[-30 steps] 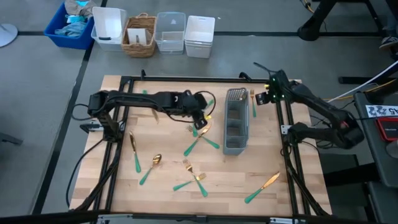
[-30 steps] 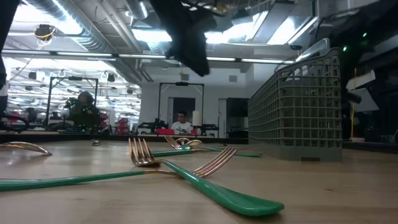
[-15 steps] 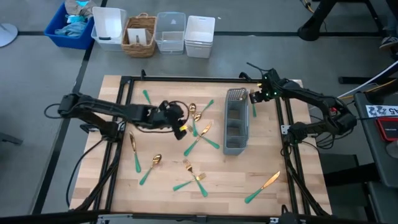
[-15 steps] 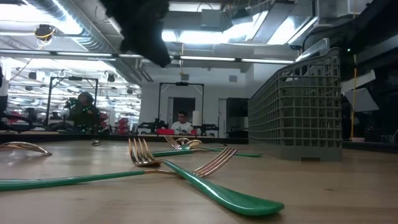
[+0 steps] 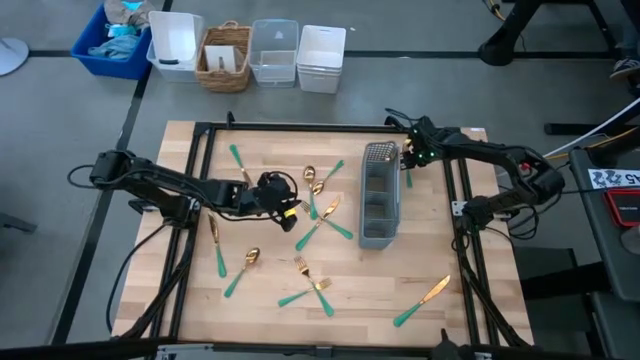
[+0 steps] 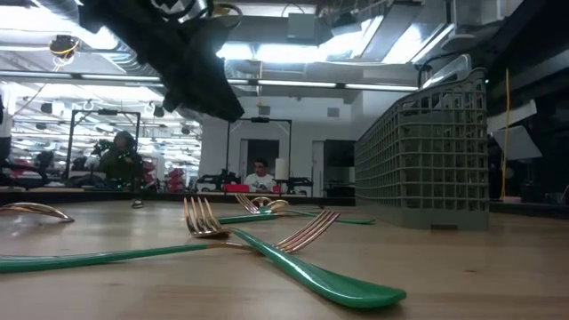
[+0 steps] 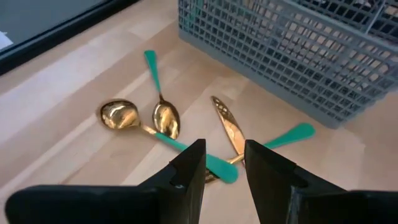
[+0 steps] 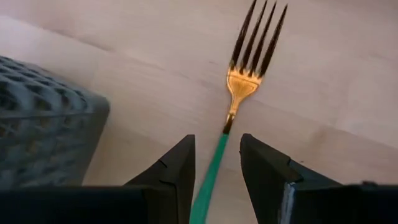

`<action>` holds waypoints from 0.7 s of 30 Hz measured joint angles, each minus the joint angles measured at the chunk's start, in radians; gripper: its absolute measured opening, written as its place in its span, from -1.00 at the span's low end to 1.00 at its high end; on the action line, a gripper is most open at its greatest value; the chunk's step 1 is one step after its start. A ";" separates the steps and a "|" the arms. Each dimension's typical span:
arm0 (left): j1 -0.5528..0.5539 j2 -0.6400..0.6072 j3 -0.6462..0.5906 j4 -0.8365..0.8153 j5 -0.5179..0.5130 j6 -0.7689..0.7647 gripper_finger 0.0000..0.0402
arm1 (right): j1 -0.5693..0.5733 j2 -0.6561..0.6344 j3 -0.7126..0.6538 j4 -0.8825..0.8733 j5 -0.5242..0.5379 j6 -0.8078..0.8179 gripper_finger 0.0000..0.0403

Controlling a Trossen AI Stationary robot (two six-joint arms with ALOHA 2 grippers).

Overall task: Sort silverware
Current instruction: Put the top right fork in the middle section of the basket

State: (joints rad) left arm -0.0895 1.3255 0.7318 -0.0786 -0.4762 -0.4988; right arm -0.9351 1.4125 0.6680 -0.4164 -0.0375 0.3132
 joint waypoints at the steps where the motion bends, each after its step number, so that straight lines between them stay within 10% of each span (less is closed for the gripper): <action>1: 0.000 0.000 -0.004 -0.002 0.000 0.000 -0.48 | 0.004 0.003 0.002 -0.005 0.010 0.004 -0.37; 21: -0.003 0.000 -0.005 0.009 0.000 0.004 -0.48 | 0.040 0.034 0.006 0.008 0.095 0.074 -0.37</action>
State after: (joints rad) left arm -0.0929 1.3254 0.7265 -0.0700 -0.4757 -0.4948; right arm -0.8950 1.4470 0.6739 -0.4084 0.0578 0.3876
